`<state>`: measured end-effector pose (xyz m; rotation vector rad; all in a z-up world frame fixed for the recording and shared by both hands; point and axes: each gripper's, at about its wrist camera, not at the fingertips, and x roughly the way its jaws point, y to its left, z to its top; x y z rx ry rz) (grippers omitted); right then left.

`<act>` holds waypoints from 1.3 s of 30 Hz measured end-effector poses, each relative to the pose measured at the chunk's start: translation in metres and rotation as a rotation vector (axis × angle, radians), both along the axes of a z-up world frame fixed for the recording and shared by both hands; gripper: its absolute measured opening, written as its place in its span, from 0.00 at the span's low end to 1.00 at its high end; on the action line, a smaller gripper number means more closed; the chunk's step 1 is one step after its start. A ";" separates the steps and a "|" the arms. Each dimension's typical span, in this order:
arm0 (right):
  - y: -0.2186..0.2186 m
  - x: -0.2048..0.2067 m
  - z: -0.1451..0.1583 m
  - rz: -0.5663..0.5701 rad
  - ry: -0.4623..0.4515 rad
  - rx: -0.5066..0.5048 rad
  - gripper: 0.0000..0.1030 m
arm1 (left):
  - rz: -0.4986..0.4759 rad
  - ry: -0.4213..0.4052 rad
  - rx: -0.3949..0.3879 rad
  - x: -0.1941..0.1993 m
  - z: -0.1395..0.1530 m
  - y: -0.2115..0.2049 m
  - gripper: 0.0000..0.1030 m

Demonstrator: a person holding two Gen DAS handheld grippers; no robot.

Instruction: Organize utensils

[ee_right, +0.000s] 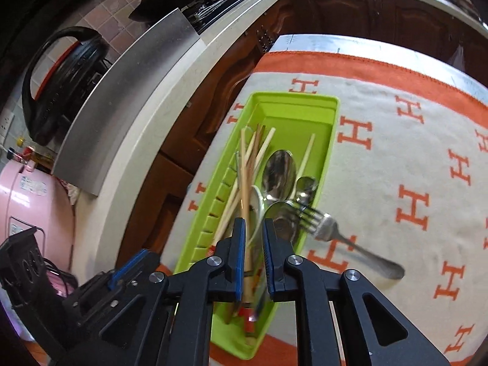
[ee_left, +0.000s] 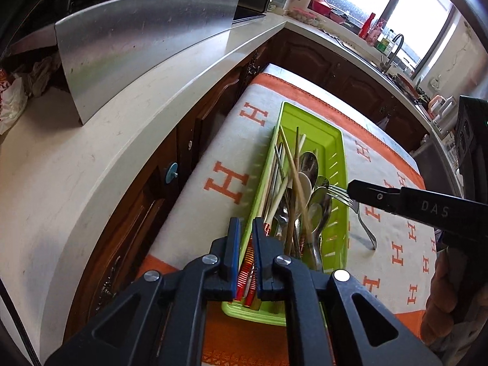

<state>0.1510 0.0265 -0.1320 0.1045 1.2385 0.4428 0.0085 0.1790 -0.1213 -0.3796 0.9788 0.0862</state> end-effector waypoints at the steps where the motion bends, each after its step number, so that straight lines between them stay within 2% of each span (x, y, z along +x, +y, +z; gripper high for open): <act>1: -0.003 0.001 0.000 0.010 -0.010 -0.015 0.11 | 0.001 0.001 -0.004 0.001 -0.002 0.001 0.05; 4: -0.015 0.003 -0.001 0.043 -0.053 -0.072 0.19 | 0.000 0.010 -0.013 0.002 -0.004 0.002 0.05; 6: -0.027 0.000 0.000 0.067 -0.088 -0.105 0.32 | -0.002 0.013 -0.017 0.004 -0.006 0.002 0.06; 8: -0.035 -0.007 0.000 0.091 -0.130 -0.147 0.37 | -0.005 0.015 -0.019 0.005 -0.008 0.001 0.06; 15: -0.048 -0.028 -0.025 0.177 -0.186 -0.265 0.38 | -0.011 0.026 -0.019 0.011 -0.010 -0.006 0.09; 25: -0.031 -0.033 -0.060 0.265 -0.292 -0.383 0.37 | -0.006 0.052 -0.013 0.017 -0.015 -0.007 0.14; 26: -0.029 -0.032 -0.064 0.276 -0.302 -0.395 0.36 | -0.008 0.055 -0.014 0.018 -0.016 -0.008 0.14; 28: -0.025 -0.032 -0.069 0.290 -0.325 -0.419 0.28 | -0.013 0.063 -0.014 0.019 -0.019 -0.010 0.14; 30: -0.024 -0.029 -0.076 0.294 -0.329 -0.439 0.13 | -0.017 0.066 -0.015 0.020 -0.020 -0.011 0.14; 34: -0.028 -0.024 -0.079 0.273 -0.341 -0.430 0.09 | -0.021 0.066 -0.011 0.020 -0.021 -0.014 0.14; 36: -0.032 -0.022 -0.074 0.253 -0.331 -0.398 0.03 | -0.022 0.067 -0.013 0.020 -0.021 -0.014 0.14; 39: -0.042 -0.017 -0.067 0.216 -0.280 -0.331 0.02 | -0.022 0.066 -0.014 0.020 -0.020 -0.013 0.14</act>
